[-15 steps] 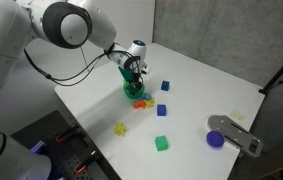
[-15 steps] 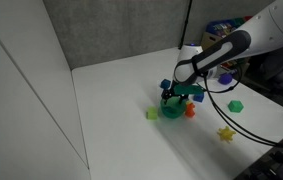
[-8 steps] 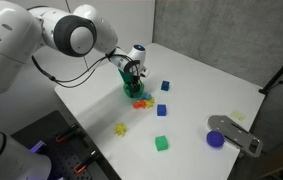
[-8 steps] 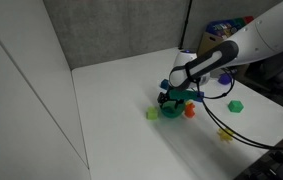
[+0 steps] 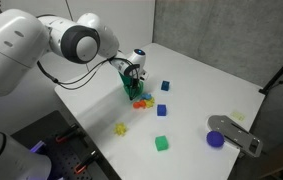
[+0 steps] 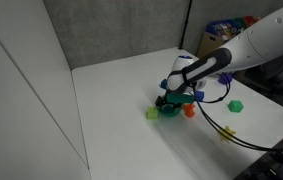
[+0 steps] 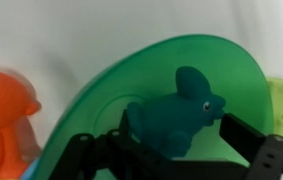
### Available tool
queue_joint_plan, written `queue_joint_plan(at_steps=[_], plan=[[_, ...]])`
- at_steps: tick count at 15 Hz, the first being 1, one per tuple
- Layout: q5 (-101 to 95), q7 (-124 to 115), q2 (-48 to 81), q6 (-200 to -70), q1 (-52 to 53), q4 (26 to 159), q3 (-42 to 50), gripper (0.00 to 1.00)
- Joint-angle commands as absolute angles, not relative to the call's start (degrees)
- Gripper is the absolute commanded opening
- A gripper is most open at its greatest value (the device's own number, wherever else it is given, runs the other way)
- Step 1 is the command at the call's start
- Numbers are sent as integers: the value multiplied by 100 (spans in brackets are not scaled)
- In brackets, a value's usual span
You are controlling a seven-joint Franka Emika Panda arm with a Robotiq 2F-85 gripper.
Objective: Shift the item, which is in the bowl, to the table
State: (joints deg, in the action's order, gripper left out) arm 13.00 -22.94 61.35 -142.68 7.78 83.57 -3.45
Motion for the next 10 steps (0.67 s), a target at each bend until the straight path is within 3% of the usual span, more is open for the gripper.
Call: queue_joint_plan(at_steps=[1, 4, 6, 10], plan=[[1418, -2152, 6255, -14209, 667, 8124, -425, 62], [1416, -2039, 6087, -14244, 621, 8205, -472, 50], [1427, -1929, 5991, -14242, 576, 8260, -524, 47], [1452, -1698, 5794, -14231, 473, 8351, -650, 13]])
